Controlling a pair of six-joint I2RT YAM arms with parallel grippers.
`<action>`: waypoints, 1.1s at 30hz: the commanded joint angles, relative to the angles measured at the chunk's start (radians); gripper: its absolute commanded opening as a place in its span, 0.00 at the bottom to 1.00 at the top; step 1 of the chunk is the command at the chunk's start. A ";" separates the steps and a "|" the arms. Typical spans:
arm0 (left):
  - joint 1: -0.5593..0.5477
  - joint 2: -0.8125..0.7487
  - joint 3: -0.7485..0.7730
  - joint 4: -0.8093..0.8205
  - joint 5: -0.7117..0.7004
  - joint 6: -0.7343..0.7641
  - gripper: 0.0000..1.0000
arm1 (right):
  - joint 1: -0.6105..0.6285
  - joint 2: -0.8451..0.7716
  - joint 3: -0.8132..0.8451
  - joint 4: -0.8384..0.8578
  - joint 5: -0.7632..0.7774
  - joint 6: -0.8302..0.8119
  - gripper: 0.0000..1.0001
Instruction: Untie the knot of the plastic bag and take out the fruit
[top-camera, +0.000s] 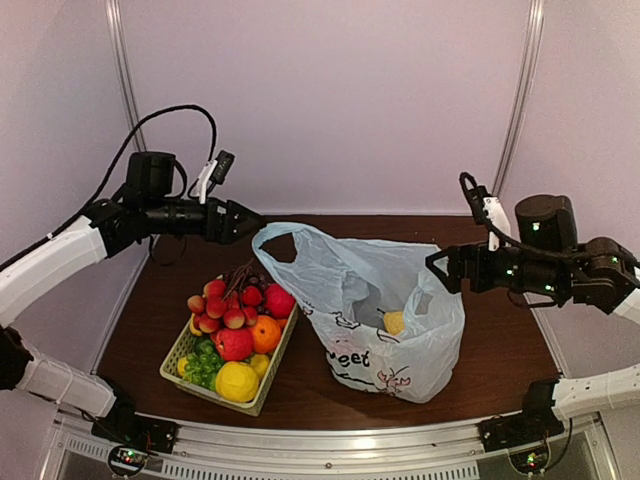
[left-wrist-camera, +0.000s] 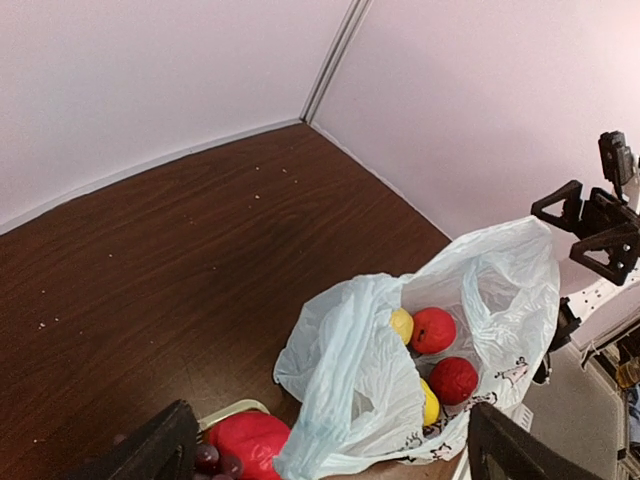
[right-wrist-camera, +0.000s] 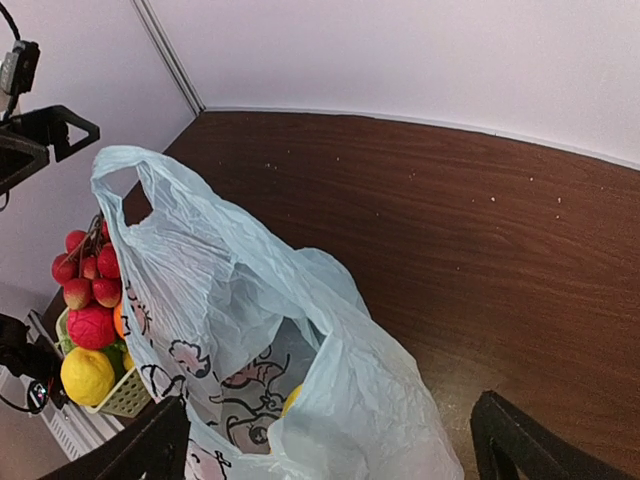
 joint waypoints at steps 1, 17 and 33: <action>-0.036 0.078 0.071 -0.030 -0.065 0.040 0.95 | -0.004 0.010 -0.059 -0.020 -0.051 0.043 0.99; -0.109 0.235 0.175 -0.045 0.000 0.068 0.35 | -0.004 0.075 -0.070 0.041 0.019 0.107 0.51; -0.142 0.148 0.203 0.144 -0.023 -0.081 0.00 | -0.231 0.384 0.361 0.162 -0.135 -0.161 0.00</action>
